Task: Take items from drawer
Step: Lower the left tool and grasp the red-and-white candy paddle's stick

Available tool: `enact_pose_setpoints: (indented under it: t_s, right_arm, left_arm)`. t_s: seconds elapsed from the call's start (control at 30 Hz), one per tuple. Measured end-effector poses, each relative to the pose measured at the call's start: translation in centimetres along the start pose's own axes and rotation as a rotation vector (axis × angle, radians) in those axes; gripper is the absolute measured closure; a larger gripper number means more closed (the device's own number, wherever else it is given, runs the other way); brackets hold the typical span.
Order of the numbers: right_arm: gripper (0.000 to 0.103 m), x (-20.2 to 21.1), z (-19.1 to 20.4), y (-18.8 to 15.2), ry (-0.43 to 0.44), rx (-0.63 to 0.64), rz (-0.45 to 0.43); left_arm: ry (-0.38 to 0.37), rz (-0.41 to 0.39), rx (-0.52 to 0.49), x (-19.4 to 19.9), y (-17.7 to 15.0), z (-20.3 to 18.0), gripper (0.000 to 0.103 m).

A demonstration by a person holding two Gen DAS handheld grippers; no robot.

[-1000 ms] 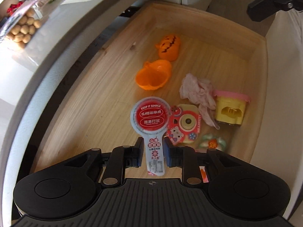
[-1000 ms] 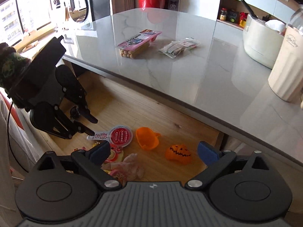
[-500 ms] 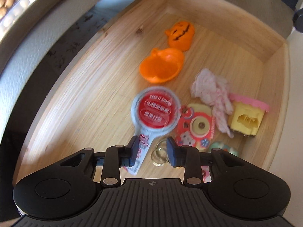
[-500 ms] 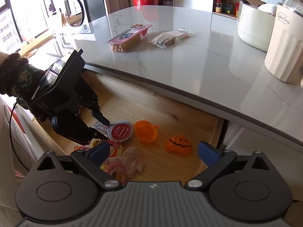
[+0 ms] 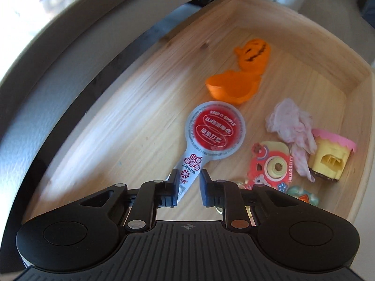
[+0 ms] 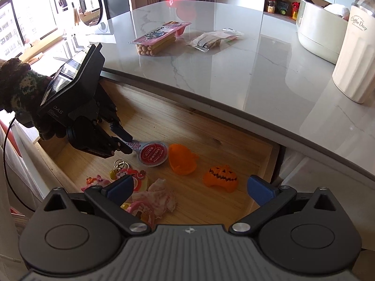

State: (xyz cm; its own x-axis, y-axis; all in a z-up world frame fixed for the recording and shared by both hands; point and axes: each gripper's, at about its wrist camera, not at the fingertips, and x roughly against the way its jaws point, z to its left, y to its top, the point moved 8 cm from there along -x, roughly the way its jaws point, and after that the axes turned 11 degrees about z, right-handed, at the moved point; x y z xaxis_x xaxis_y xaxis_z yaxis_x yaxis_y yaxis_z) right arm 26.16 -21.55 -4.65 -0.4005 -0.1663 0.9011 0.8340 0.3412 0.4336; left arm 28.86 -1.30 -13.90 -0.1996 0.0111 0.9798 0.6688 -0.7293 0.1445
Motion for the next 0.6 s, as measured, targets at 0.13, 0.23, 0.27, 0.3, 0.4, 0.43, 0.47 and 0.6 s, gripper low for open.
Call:
enact_pose_setpoints:
  t_s: [0.13,0.23,0.27,0.3,0.4,0.43,0.47,0.6]
  right_arm:
    - [0.0,-0.2,0.0,-0.3,0.003,0.003,0.011]
    - [0.0,-0.2,0.1,-0.4,0.006,0.005,0.014]
    - [0.0,-0.2,0.1,-0.4,0.007,0.006,0.014]
    - [0.0,-0.2,0.2,-0.4,0.01,0.008,0.014]
    - [0.0,-0.2,0.3,-0.4,0.017,0.015,0.014]
    - [0.0,-0.2,0.4,-0.4,0.018,0.017,0.015]
    - [0.0,-0.2,0.4,-0.5,0.019,0.019,0.016]
    - [0.0,-0.1,0.5,-0.5,0.026,0.021,0.014]
  left_arm:
    - [0.065,-0.101,-0.147,0.6,0.2,-1.6,0.079]
    - [0.09,-0.116,-0.165,0.5,0.8,-2.0,0.078]
    - [0.093,-0.128,-0.154,0.5,1.1,-2.0,0.078]
    - [0.091,-0.145,-0.138,0.5,1.4,-1.7,0.078]
    - [0.099,-0.154,-0.08,0.1,2.3,-1.1,0.078]
    - [0.105,-0.151,-0.065,-0.1,2.4,-0.8,0.078]
    - [0.106,-0.147,-0.058,-0.3,2.5,-0.6,0.076]
    - [0.096,-0.142,-0.058,-1.6,2.8,-0.7,0.073]
